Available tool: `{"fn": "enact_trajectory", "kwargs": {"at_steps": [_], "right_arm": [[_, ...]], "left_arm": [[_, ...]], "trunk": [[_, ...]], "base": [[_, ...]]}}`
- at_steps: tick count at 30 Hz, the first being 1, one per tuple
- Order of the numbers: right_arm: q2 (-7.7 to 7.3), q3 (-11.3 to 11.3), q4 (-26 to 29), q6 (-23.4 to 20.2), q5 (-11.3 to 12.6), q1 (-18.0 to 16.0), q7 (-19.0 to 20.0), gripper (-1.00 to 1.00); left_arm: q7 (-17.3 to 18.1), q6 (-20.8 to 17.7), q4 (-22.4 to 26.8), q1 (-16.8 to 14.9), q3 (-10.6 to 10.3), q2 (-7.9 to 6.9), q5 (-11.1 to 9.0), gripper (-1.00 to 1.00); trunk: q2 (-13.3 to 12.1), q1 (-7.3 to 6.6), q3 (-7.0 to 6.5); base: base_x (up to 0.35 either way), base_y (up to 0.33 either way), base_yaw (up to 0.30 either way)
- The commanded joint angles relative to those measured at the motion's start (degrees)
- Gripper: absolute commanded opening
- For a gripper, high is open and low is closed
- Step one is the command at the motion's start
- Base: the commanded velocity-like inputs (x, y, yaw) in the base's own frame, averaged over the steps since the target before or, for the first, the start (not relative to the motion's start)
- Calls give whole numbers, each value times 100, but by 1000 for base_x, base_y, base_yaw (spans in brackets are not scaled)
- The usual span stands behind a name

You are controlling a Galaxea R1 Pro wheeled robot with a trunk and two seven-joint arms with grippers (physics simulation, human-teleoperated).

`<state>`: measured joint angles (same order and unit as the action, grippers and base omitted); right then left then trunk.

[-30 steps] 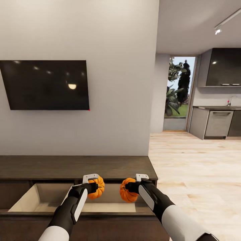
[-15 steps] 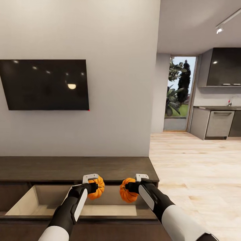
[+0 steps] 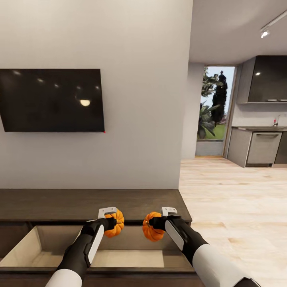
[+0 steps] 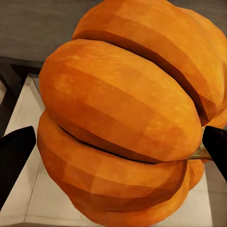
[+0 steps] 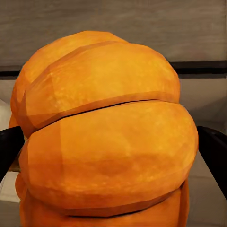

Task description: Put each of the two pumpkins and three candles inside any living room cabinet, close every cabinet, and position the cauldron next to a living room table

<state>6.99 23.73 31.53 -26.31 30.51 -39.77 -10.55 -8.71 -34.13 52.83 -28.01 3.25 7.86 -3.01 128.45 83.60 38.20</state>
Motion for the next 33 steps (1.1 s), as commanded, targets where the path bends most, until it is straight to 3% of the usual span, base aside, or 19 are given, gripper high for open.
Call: {"fn": "enact_trajectory", "kwargs": {"at_steps": [1, 12, 20, 22, 27, 33], "right_arm": [[-5, 35, 11, -15, 60, -7, -68, -100], [-5, 35, 11, -17, 60, -7, -61, -100], [-5, 30, 11, -219, 60, -6, -65, -100], [-5, 28, 8, -327, 60, -15, -68, -100], [-5, 26, -14, -528, 68, -103, -69, -100], [-5, 26, -16, -615, 62, -110, -91, -100]], "left_arm": [[-26, -25, 8, -3, 9, 5, -33, -100], [-26, -24, 8, -2, 9, 5, -33, -100], [-26, -82, 8, -7, 9, 12, -33, -100], [-24, -277, 11, -21, 5, 13, -33, -100], [-18, -1253, 262, -61, 9, 13, -33, -100], [-25, -1553, 350, -65, 9, 13, -33, -100]], "trunk": [[3, -1, 7], [3, -1, 7], [324, 175, 151], [404, 219, 187], [605, 329, 276], [846, 461, 384]], "base": [[86, 0, 0], [96, 0, 0], [1, 0, 0], [0, 0, 0], [0, 0, 0], [0, 0, 0]]}}
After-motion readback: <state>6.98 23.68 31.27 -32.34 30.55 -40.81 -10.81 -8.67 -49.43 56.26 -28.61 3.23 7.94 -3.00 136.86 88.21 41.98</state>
